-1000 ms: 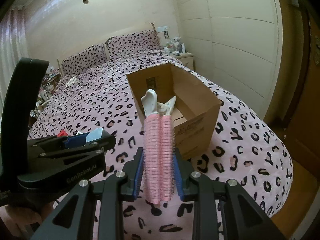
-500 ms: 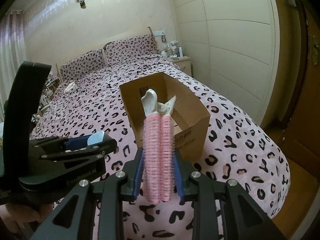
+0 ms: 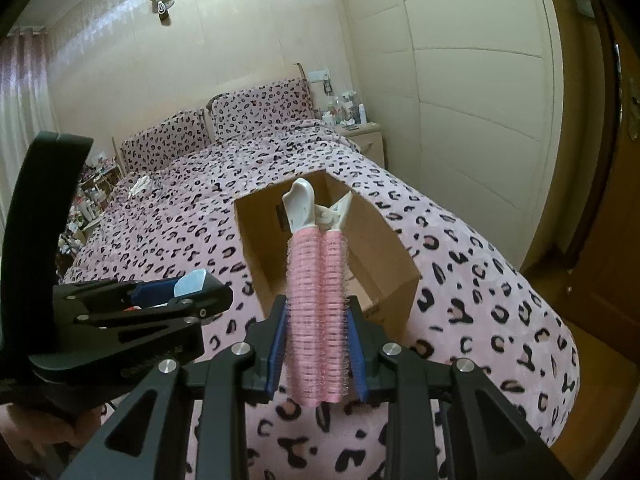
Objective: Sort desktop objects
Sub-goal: 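Lower the sponge and curler with both tools into the cardboard box opening, then open both tools to drop the sponge and curler into the box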
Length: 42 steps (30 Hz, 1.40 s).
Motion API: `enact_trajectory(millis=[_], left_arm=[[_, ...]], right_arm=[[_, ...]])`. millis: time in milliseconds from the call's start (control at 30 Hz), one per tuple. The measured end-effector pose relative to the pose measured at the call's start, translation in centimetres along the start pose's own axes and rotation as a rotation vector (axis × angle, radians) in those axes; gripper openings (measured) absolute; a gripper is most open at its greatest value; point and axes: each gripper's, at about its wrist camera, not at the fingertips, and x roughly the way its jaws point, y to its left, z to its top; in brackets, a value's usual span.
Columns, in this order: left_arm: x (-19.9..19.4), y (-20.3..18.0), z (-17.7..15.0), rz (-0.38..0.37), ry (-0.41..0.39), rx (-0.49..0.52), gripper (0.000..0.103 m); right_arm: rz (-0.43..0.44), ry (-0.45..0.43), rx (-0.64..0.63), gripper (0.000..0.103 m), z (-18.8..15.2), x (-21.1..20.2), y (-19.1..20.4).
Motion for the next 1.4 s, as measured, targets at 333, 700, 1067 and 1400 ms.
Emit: enact_trajectory(millis=[333, 700, 1067, 1400], left_arm=[[3.4, 1.0, 6.9, -0.055, 0.01, 0.001, 0.041], [10.2, 0.2, 11.2, -0.088, 0.059, 0.018, 0.041], [14.6, 0.9, 9.7, -0.064, 0.126, 0.016, 0.041], [14.8, 1.0, 9.4, -0.037, 0.122, 0.031, 0.043]], right_arm=[[-0.009, 0.015, -0.001, 0.028, 4.1, 5.0, -0.3], [-0.019, 0.117, -0.005, 0.028, 4.8, 11.0, -1.3], [-0.016, 0.179, -0.015, 0.028, 3.3, 13.8, -1.6], [-0.026, 0.177, -0.002, 0.029, 3.1, 14.1, -2.5]])
